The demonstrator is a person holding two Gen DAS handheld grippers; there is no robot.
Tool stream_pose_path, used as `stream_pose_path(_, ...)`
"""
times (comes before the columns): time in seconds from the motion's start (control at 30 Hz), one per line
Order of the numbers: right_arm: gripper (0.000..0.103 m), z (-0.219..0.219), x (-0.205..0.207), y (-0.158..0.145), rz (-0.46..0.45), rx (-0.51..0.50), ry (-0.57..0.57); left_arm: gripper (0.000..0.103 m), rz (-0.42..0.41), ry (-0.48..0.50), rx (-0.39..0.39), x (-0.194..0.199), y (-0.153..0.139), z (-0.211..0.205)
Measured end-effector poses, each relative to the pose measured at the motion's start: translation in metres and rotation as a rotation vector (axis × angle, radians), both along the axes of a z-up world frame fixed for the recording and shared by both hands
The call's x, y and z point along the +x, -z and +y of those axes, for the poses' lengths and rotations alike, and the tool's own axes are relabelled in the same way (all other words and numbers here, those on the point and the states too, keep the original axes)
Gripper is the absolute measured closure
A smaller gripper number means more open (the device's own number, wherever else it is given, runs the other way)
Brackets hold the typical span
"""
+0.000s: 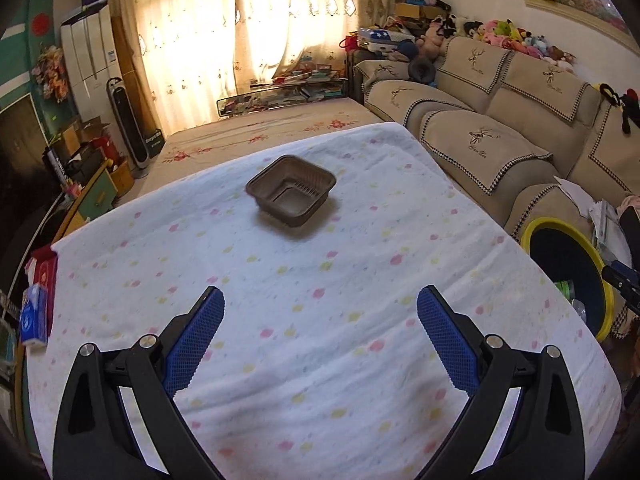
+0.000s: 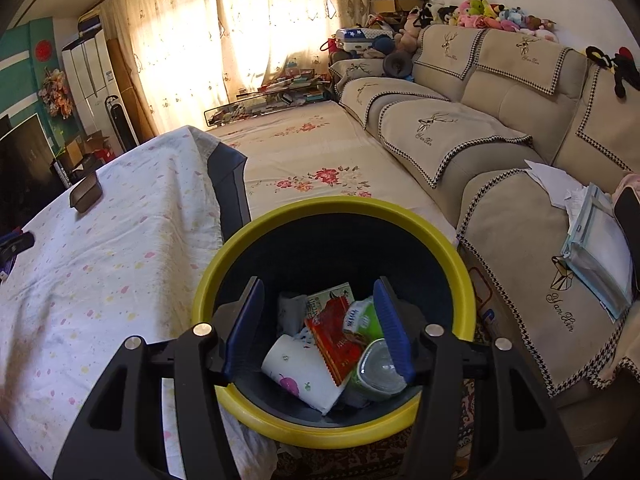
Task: Collect trash
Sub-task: 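Grasp the brown plastic tray with the left gripper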
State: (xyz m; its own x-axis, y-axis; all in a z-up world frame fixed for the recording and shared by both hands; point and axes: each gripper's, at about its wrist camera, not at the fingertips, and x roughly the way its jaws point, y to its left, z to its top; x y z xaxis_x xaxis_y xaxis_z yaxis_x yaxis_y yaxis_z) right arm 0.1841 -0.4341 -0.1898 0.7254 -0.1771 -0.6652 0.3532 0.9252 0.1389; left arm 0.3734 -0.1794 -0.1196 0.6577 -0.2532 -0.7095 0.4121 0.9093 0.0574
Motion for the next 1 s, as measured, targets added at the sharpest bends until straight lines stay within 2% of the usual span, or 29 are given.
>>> stream_pose_path(0.23,0.049,-0.013,-0.013,-0.001,-0.018,0.014,0.025,0.008,-0.010,-0.001,0.032,0.064,-0.004,-0.039)
stream_pose_path(0.4,0.049,-0.022,-0.021,-0.004,-0.036,0.024,0.041,0.014,-0.006,0.004,0.083,0.099,0.005,-0.057)
stream_pose_path(0.57,0.049,-0.027,-0.026,-0.007,-0.051,0.033,0.049,0.028,0.047,0.006,0.133,0.125,0.026,-0.067)
stream_pose_path(0.77,0.049,-0.029,-0.031,-0.006,-0.060,0.050,0.052,0.039,0.077,-0.014,0.152,0.141,0.038,-0.071)
stream_pose_path(0.9,0.049,-0.030,-0.033,-0.003,-0.061,0.061,0.051,0.047,0.090,-0.036,0.131,0.150,0.042,-0.068)
stream_pose_path(1.0,0.049,-0.032,-0.035,-0.003,-0.067,0.066,0.055,0.061,0.098,-0.052,0.112,0.154,0.042,-0.064)
